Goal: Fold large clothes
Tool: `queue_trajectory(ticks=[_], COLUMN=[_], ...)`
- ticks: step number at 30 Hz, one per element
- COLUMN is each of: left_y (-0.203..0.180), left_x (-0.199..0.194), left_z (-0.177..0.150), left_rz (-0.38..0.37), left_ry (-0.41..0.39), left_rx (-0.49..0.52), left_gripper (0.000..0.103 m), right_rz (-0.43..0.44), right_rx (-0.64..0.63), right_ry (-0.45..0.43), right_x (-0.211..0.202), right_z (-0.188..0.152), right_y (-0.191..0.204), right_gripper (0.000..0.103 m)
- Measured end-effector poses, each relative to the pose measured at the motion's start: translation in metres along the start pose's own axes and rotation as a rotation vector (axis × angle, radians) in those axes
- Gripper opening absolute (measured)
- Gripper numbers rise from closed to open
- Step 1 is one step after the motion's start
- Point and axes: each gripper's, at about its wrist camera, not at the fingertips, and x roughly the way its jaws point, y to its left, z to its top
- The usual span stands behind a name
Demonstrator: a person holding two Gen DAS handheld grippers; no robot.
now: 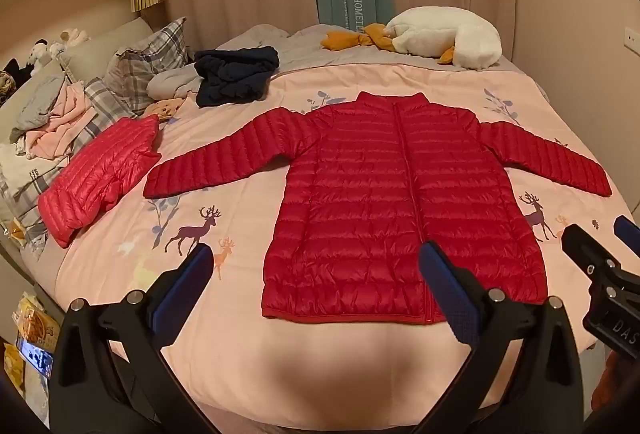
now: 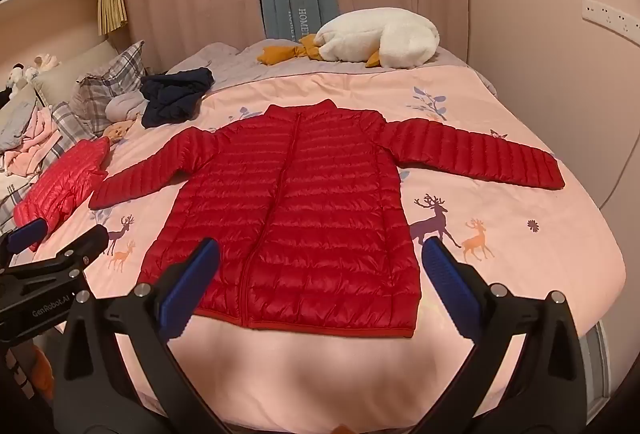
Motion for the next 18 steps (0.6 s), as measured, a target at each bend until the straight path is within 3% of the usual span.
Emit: queue_trajectory(ticks=[18], left_y=[0.0000], left_x=[0.0003], left_z=[-0.0003], left_rz=[0.005], left_ry=[-0.001], left_rx=[0.002], left_gripper=[0.102], right_rz=[0.002], right_rx=[0.001], right_ry=[0.004], right_x=[-0.0012], right_z=[-0.0034], right_y=[0.0007], right_gripper=[0.101])
